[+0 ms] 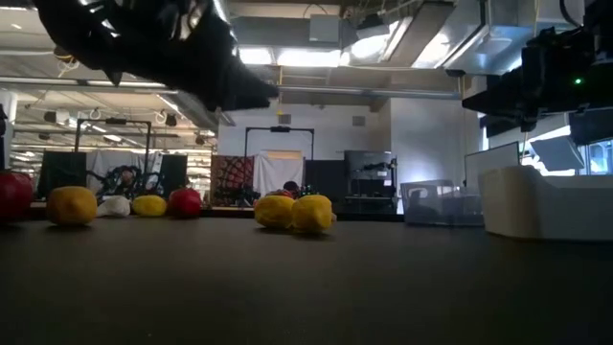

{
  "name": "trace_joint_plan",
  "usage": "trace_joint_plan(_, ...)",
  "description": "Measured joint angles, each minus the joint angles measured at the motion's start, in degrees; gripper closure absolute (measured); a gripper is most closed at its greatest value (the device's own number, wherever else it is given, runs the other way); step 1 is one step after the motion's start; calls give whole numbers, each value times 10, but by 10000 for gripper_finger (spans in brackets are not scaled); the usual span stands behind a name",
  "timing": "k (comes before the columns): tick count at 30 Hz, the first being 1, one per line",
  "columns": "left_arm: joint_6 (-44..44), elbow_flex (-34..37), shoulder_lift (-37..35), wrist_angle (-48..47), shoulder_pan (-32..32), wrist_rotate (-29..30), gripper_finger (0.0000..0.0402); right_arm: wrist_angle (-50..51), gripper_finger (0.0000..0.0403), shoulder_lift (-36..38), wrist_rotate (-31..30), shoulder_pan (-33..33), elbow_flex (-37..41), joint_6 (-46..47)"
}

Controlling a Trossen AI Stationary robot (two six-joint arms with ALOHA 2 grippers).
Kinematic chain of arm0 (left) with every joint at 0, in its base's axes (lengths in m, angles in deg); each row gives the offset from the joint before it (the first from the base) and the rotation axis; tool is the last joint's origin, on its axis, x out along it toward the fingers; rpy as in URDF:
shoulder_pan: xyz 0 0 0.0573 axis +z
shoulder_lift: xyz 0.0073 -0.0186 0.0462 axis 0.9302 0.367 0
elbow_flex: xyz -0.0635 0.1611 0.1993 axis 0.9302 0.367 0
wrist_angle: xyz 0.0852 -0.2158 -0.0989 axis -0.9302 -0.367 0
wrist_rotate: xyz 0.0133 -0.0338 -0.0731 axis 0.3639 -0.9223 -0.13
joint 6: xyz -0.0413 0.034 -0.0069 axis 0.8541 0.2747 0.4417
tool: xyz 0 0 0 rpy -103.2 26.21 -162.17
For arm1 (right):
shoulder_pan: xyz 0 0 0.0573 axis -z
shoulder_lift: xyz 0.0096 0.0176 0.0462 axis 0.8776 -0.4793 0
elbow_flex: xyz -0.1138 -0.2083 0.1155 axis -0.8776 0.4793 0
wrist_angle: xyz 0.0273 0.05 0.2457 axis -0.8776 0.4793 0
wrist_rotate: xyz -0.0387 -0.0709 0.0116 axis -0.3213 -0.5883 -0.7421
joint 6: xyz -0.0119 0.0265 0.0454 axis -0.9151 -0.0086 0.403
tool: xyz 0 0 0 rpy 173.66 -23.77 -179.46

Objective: Sort produce into baskets
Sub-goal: Put the lemon into the black bin

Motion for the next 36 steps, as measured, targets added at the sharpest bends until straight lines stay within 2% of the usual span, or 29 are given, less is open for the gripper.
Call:
trace_joint_plan(5, 29, -13, 30, -44, 7, -42, 101, 0, 393, 0, 19, 0, 0, 1)
trace_joint_plan(10, 40, -106, 61, -213, 25, -64, 101, 0, 393, 0, 20, 0, 0, 5)
trace_joint_plan(13, 8, -155, 84, -308, 35, -77, 101, 0, 393, 0, 19, 0, 0, 6)
trace_joint_plan(16, -24, -182, 100, -359, 44, -96, 101, 2, 393, 0, 19, 0, 0, 6)
trace_joint_plan(20, -50, -185, 118, -363, 53, -130, 101, 1, 393, 0, 19, 0, 0, 6)
trace_joint_plan(36, -103, -185, 230, -355, 75, -147, 101, 1, 393, 0, 19, 0, 0, 17)
